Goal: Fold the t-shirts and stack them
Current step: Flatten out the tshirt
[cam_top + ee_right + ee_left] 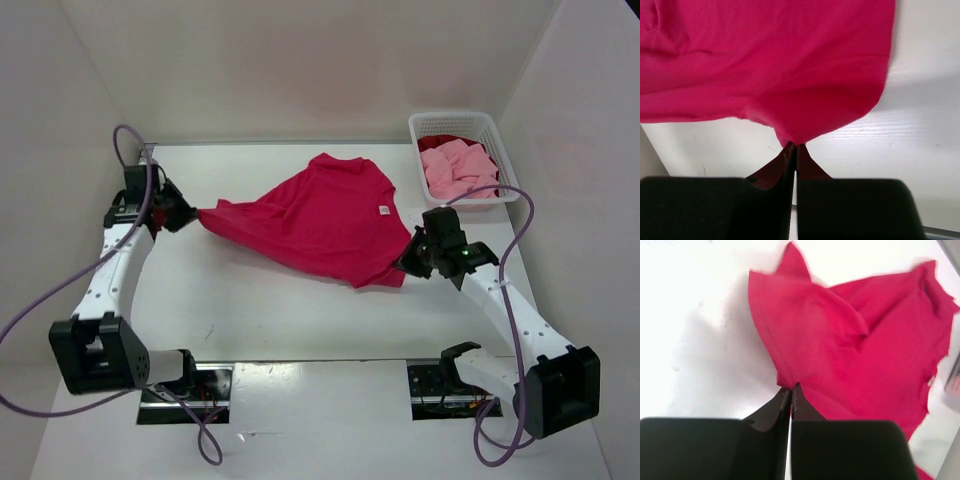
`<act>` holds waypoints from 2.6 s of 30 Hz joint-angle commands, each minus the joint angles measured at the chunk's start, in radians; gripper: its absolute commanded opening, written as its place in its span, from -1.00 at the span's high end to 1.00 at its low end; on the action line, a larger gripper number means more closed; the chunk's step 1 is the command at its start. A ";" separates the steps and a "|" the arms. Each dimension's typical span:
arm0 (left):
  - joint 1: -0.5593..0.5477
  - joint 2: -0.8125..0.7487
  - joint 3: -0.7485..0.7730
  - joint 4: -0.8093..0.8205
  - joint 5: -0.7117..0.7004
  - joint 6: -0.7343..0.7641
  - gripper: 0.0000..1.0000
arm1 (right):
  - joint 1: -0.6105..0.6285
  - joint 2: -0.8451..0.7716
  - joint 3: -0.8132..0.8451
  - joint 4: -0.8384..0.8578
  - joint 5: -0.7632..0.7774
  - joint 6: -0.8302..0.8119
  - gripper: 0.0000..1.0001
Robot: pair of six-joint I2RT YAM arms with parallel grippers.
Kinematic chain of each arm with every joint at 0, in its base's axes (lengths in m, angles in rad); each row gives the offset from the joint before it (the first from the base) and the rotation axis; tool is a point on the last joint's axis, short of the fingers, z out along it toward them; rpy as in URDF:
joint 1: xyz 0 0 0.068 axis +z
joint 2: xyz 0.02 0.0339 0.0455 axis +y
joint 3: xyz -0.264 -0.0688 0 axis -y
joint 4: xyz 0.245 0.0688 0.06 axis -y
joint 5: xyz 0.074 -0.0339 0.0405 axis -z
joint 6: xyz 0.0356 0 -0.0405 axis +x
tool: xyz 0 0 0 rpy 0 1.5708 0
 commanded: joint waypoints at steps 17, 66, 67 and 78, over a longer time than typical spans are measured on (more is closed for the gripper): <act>-0.017 0.351 0.389 -0.252 -0.038 0.256 0.75 | -0.075 0.190 0.101 0.150 0.030 -0.128 0.94; 0.049 0.014 -0.337 0.022 -0.035 -0.027 1.00 | -0.195 0.181 0.124 0.100 -0.085 -0.168 0.94; 0.049 -0.053 -0.337 -0.004 -0.035 -0.027 1.00 | -0.195 0.169 0.124 0.086 -0.100 -0.168 0.94; 0.058 -0.117 -0.252 -0.158 0.006 -0.058 0.00 | -0.121 0.075 0.050 0.020 -0.159 -0.106 0.94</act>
